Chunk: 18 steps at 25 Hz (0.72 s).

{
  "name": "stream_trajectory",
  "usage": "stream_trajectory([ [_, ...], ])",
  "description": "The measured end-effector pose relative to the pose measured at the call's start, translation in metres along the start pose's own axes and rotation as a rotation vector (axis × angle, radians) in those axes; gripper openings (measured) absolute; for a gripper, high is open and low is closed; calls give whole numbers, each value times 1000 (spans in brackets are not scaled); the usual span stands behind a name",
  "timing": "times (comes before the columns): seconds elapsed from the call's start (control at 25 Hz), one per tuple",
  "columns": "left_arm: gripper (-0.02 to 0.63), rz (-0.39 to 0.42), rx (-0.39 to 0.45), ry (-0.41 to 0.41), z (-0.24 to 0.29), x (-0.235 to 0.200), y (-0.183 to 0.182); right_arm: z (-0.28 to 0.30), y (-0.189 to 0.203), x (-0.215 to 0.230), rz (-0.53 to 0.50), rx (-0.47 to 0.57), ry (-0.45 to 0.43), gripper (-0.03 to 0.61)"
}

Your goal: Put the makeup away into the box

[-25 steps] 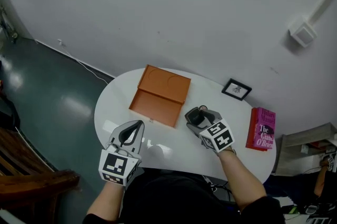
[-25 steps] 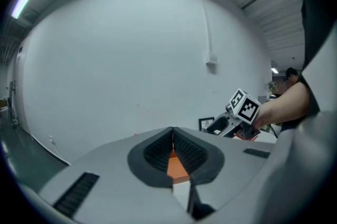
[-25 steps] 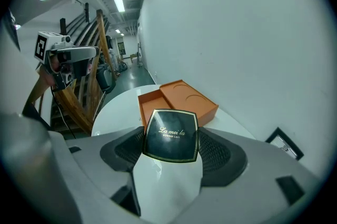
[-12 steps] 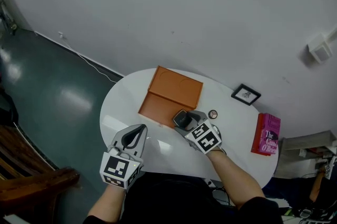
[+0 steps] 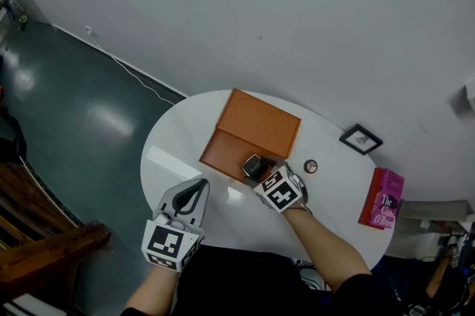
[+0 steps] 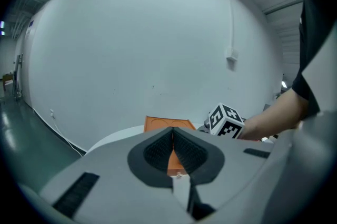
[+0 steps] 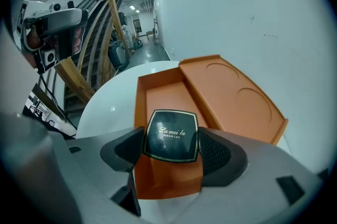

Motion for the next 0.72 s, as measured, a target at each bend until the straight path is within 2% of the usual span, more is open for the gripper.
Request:
stream_trajectory([
  [0.36,13,-62,-11,-38,6,-21,11,31,0,5,-18,-132,-32,286],
  [0.72,12,-74,10,-29,-3,-23,8,21,1,4,28,-101,-30,287],
])
Point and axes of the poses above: the fingertips, and each gripper's own axes: z forward along the fingers, x to its right, y out of its underside, the point moved 6 cm from there along -z, backward along the fingers, and after that the axes turned 11 degrees about -z, right-handed, at the moved point
